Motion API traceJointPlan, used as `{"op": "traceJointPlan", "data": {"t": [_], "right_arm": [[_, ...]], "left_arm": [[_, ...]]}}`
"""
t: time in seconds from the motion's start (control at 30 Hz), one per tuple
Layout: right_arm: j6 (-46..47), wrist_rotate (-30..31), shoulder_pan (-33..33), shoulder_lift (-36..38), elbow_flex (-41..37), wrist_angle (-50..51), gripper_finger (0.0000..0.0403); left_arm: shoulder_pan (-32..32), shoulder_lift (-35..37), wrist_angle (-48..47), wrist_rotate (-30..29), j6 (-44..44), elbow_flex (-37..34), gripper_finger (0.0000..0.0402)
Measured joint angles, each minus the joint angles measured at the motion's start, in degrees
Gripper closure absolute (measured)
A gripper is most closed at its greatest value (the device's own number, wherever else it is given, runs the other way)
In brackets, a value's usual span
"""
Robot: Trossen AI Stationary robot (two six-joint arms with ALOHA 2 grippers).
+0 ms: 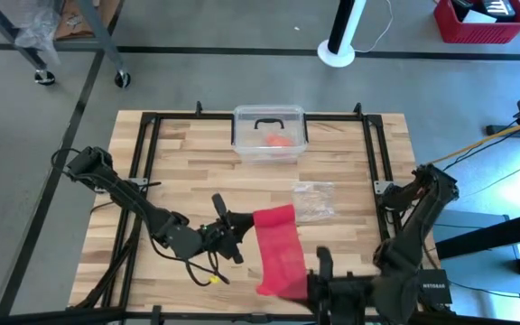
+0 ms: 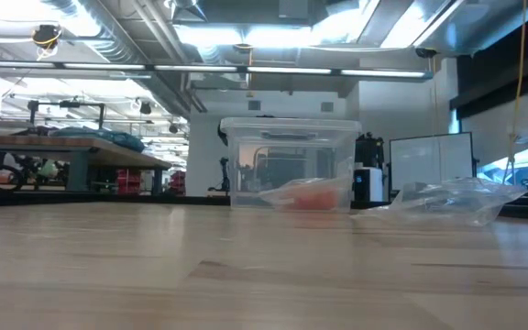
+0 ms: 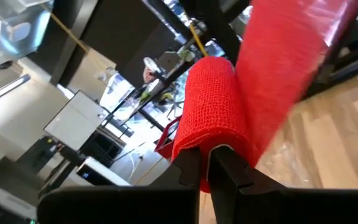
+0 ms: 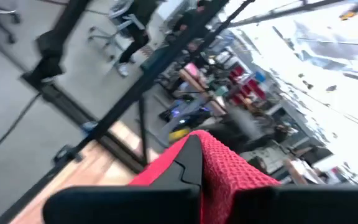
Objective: Roll bandage
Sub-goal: Roll the red bandage
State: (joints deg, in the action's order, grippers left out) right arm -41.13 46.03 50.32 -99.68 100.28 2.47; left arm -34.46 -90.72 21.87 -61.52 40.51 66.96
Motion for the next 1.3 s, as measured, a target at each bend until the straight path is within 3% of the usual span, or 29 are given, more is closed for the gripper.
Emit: {"op": "traceJointPlan", "data": {"t": [0.2,0.4,0.6,0.73,1.0,1.17,1.3], "right_arm": [[1.96,0.68,-6.09,0.02,10.74,10.99,0.0398],[13.68,0.07,-15.35,3.08,18.0,25.34,0.0398],[29.99,-10.84,-29.22,6.0,18.11,40.58,0.0398],[34.37,-19.48,-36.54,6.03,12.83,41.11,0.0397],[48.28,-29.8,-45.92,5.99,-1.48,40.63,0.0387],[52.1,-36.98,-47.52,5.99,-8.93,38.43,0.0313],[55.46,-38.68,-47.84,5.95,-10.13,39.4,0.0237]], "left_arm": [[-0.77,-2.6,-0.17,1.77,2.05,0.0,0.0398],[-2.47,-3.39,0.4,1.99,4.72,0.0,0.0398],[-3.53,-3.39,0.96,2.3,4.65,0.0,0.0398],[-3.59,-3.44,0.95,2.49,3.85,0.0,0.0398],[-3.59,-3.48,0.63,2.54,2.85,0.0,0.0398],[-2.78,-3.52,-2.63,2.95,-0.59,-0.02,0.0398],[-1.63,-3.54,-5.63,3.31,-4.84,-0.02,0.0398]]}}
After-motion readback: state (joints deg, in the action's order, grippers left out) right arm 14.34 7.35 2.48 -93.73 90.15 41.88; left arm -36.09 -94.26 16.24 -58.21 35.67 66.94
